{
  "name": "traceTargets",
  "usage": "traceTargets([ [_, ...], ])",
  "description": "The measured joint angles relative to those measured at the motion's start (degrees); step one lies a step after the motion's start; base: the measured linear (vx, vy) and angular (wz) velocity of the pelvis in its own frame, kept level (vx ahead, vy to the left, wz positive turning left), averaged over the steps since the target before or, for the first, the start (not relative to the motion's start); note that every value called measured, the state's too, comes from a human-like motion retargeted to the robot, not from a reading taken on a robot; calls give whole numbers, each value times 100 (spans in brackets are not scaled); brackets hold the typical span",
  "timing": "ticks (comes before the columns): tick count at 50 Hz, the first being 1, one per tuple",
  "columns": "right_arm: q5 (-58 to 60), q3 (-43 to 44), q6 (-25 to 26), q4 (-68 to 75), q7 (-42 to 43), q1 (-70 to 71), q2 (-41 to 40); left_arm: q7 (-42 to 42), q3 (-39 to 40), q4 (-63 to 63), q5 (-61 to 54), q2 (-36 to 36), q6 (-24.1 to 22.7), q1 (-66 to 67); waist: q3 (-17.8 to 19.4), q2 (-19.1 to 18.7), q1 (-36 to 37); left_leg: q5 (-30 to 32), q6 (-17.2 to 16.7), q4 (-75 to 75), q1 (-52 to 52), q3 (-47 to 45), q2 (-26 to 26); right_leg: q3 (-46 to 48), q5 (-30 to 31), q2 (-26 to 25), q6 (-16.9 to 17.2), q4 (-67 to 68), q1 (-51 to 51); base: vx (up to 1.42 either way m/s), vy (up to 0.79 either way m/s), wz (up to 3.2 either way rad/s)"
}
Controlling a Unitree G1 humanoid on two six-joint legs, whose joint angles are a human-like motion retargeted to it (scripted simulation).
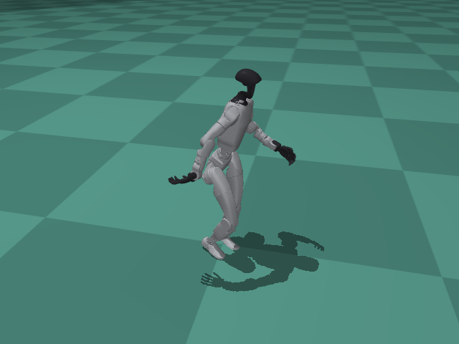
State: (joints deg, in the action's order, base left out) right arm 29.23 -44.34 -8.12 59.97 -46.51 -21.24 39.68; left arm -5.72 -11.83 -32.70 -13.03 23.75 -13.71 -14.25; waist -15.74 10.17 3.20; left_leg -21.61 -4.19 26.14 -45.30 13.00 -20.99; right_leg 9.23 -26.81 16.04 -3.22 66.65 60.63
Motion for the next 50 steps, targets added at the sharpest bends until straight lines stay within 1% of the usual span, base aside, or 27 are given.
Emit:
traceTargets([
  [3,-98,280,-17,-374,6,-70,448,101,67,519,-20,45,-26,-56,131,73,-500,139,-14,-95,213,220,-389,-811,86,-106,272,1077,536,-13,4,184],
  [5,-261,549,-39,-691,49,-97,727,176,167,777,15,85,-13,-72,200,153,-798,197,21,-233,401,312,-619,-1166,184,-13,326,1833,825,-9,1,153],
  [8,-652,1065,-99,-1305,178,-96,963,231,331,825,145,101,96,86,274,283,-1156,352,17,-509,701,491,-870,-1537,368,57,391,2540,1064,-6,-3,124],
  [9,-888,1343,-61,-1772,174,-161,1136,192,428,707,215,73,168,168,341,263,-1196,738,-7,-1394,1235,721,-711,-1615,425,-26,422,2603,1034,0,-8,60],
  [10,-1170,1666,8,-2362,145,-262,1368,132,548,550,298,33,251,247,431,213,-1202,1286,-36,-2670,1989,1033,-442,-1680,484,-154,457,2611,963,1,-9,66],
  [12,-1476,2072,-109,-2823,399,-171,1211,-15,502,162,458,-28,398,638,339,339,-1362,1477,-48,-2767,2038,1100,-632,-1822,458,-118,493,2564,892,-1,-10,112],
  [13,-1705,2321,-178,-3219,560,-157,1155,-157,494,-104,599,-8,475,837,288,350,-1462,1460,-76,-2751,2065,1152,-645,-1830,407,-138,525,2474,796,3,-15,109],
  [15,-2285,3042,-174,-4491,955,-380,1149,-624,487,-773,1022,34,535,1232,239,170,-1524,1311,-182,-2684,2189,1254,-424,-1620,251,-334,537,2099,399,6,-20,84],
  [17,-2626,3641,-342,-5436,1445,-237,921,-1020,341,-1213,1460,88,601,1725,91,134,-1622,1372,-213,-2705,2210,1255,-453,-1618,61,-391,618,1725,177,6,-21,91],
  [18,-2785,4056,-342,-6173,1721,-311,818,-1298,302,-1404,1765,169,556,1976,58,21,-1590,1301,-252,-2673,2255,1252,-300,-1489,-48,-522,636,1437,-50,8,-23,82],
  [20,-2939,4685,-554,-7126,2269,-1,573,-1663,149,-1569,2208,316,496,2499,-85,-25,-1612,1402,-199,-2692,2246,1112,-305,-1469,-255,-538,726,999,-271,7,-22,91],
  [22,-2897,5430,-644,-8289,2953,213,306,-2055,132,-1297,2588,705,346,3138,-142,-166,-1447,1118,-92,-2150,2069,663,-60,-1193,-470,-685,711,355,-700,8,-22,96],
  [23,-2865,5703,-766,-8582,3205,475,272,-2125,50,-1224,2681,818,291,3380,-217,-117,-1445,1164,24,-1924,1952,357,-147,-1179,-568,-545,745,250,-746,3,-17,114],
  [24,-2765,6014,-823,-8944,3605,699,219,-2255,102,-888,2757,1100,210,3713,-180,-158,-1339,634,140,-771,1488,-86,-51,-1008,-704,-603,740,72,-946,4,-16,93],
  [25,-2631,6343,-847,-9340,4080,905,156,-2414,221,-422,2824,1467,117,4091,-87,-245,-1182,-184,256,846,849,-596,136,-757,-858,-760,717,-145,-1223,1,-15,67],
  [28,-2501,6879,-947,-9791,4632,1425,324,-2377,279,221,2930,1981,-115,4617,-17,-318,-895,-805,482,2820,88,-1368,575,-465,-1203,-835,703,95,-1280,-8,-11,30],
  [29,-2516,7016,-927,-9841,4844,1604,420,-2423,504,708,2853,2230,-146,4869,54,-504,-572,-1111,477,3378,-58,-1408,1019,-321,-1150,-1235,653,-72,-1369,-1,-11,-154],
  [30,-2555,7143,-892,-9855,5071,1795,531,-2505,812,1304,2727,2509,-148,5167,142,-760,-150,-1460,447,3906,-160,-1379,1590,-156,-1017,-1791,582,-361,-1498,-1,-10,-182],
  [32,-2757,7200,-900,-9901,5200,1990,835,-2444,1076,1883,2564,2703,-183,5426,140,-839,100,-1646,494,3972,-69,-1446,1832,-167,-855,-2031,610,-417,-1437,-3,-7,-90],
  [34,-3030,7186,-935,-9941,5285,2203,1255,-2331,1272,2361,2400,2891,-207,5590,128,-770,122,-1754,605,3690,86,-1559,1776,-301,-707,-2023,713,-285,-1246,-5,-3,7],
  [37,-3500,7111,-1039,-9993,5386,2584,2096,-2139,1488,2942,2181,3261,-252,5758,139,-568,-89,-1866,818,3054,259,-1735,1468,-620,-445,-1835,978,122,-798,-8,2,64],
  [40,-3952,7043,-1195,-10021,5434,2959,3017,-1983,1638,3335,2000,3695,-330,5939,194,-409,-370,-1779,916,2571,276,-1824,1170,-994,-214,-1700,1289,531,-315,-12,5,76],
  [42,-4086,7036,-1268,-10130,5407,3047,3447,-1971,1634,3446,1948,3878,-362,6093,256,-357,-460,-1789,940,2774,102,-1877,1125,-1090,-374,-1577,1297,897,-139,-14,7,48],
  [43,-4242,7041,-1332,-10083,5402,3176,3749,-1984,1695,3550,1821,3978,-353,6181,257,-352,-489,-1714,960,2545,156,-1847,1047,-1094,-434,-1449,1270,1025,-110,-10,7,45],
  [45,-4344,7034,-1406,-10184,5386,3262,4040,-2015,1663,3615,1747,4029,-333,6347,254,-278,-499,-1739,999,2792,-40,-1902,995,-1077,-541,-1211,1188,1517,-125,-11,7,38],
  [46,-4411,6999,-1452,-10191,5394,3398,4177,-2086,1692,3667,1642,4056,-293,6409,254,-260,-488,-1698,1028,2623,51,-1860,926,-1030,-596,-1081,1161,1668,-269,-8,6,41],
  [50,-4492,6698,-1554,-10427,5404,4019,4246,-2284,1641,3689,1453,4000,-171,6529,194,-37,-354,-1609,1125,2429,133,-1856,694,-896,-751,-665,1161,2140,-1009,-7,4,41],
])
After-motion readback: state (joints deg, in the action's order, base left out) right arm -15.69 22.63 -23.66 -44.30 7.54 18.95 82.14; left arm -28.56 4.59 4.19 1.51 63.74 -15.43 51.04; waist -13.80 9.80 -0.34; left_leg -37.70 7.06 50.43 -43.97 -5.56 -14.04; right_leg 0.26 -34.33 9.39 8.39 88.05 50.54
